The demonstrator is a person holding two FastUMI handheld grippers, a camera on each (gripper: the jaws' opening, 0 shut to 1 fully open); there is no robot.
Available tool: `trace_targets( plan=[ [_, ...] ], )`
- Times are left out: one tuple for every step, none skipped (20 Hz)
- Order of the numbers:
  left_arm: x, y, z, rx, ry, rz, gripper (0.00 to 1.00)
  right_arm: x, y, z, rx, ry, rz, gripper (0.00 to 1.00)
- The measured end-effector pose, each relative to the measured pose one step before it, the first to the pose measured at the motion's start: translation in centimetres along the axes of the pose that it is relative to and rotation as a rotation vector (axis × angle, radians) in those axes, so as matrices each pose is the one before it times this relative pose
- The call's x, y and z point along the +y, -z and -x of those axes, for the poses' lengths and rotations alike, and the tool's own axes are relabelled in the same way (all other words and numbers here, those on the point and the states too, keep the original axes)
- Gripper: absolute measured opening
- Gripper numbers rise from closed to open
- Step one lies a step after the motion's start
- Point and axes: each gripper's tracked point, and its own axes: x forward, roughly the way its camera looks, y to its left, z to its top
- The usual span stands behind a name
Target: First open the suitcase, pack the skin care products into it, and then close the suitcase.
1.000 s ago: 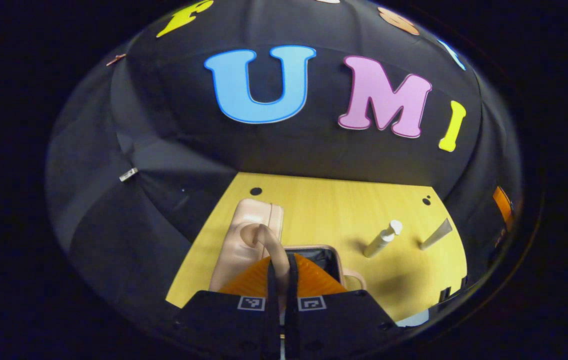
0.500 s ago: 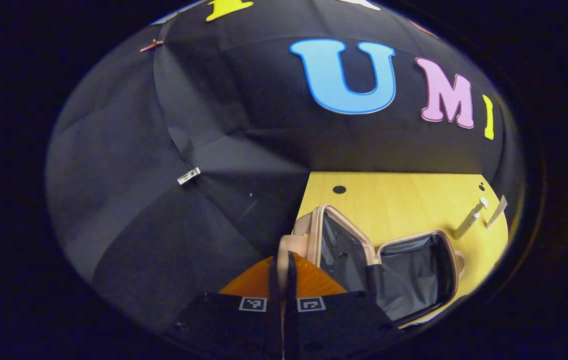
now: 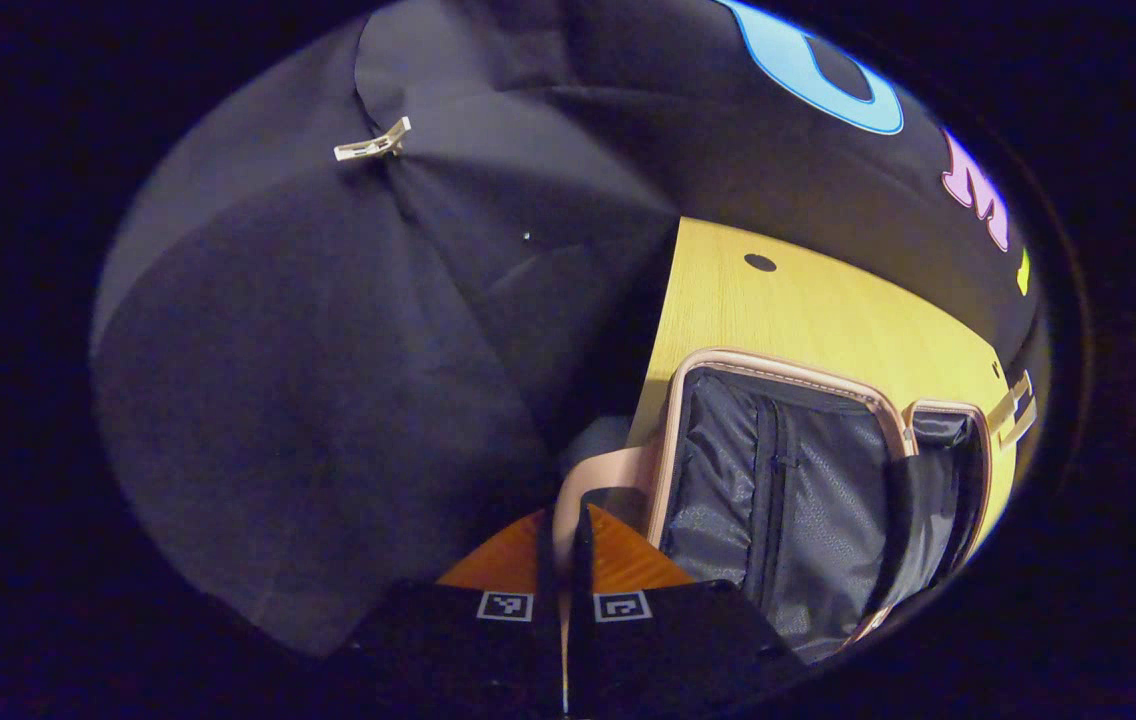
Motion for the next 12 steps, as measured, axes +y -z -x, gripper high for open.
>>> trace_targets(
  plan=[
    [0.283,-0.159,-0.098,-0.00357,-0.00674,-0.00013,0.08,0.074,0.001,-0.014,0.00116,0.00603,0.00625,0.98],
    [0.116,-0.067,0.055,-0.01285,0.00084,-0.00223,0.09,0.054,0.087,0.018,0.00053,0.00412,0.00745,0.98],
    [-0.213,-0.187,0.505,-0.01509,0.01036,0.00748,0.11,0.014,0.129,0.06,-0.00083,0.00347,0.00438,0.98],
    [0.407,-0.212,0.607,-0.01572,-0.01324,-0.00048,0.12,0.036,0.114,0.053,-0.00241,0.00324,-0.0062,0.98],
    [0.561,-0.524,0.542,-0.02596,-0.01677,-0.00763,0.16,0.022,0.182,0.111,-0.00231,0.00404,-0.01218,0.98],
    [-0.094,-0.574,0.364,-0.04309,0.00506,-0.00497,0.2,-0.073,0.199,0.064,-0.0003,0.00512,-0.01298,0.98],
    [-0.754,-0.972,0.585,-0.04749,0.03726,0.00515,0.36,0.021,0.325,0.151,0.00147,0.0023,-0.0125,0.98],
    [-0.694,-0.689,1.085,-0.03052,0.026,0.00113,0.51,-0.014,0.394,0.178,0.00571,0.00204,-0.00921,0.98],
    [-0.301,-0.735,1.221,-0.0307,-0.00863,-0.00981,0.66,-0.012,0.394,0.177,0.00571,0.00353,-0.00265,0.98],
    [-0.052,-0.935,1.206,-0.0329,-0.03066,-0.01043,0.8,-0.101,0.19,0.287,-0.00133,0.00341,0.00267,0.98],
    [-0.338,-1.298,1.264,-0.03086,-0.01831,-0.00581,0.93,-0.049,-0.186,0.334,-0.0147,0.0038,0.00903,0.98],
    [-0.584,-1.653,1.614,-0.04621,-0.01442,-0.00576,0.93,-0.194,-0.244,0.27,-0.02072,0.00346,0.01699,0.98]
  ],
)
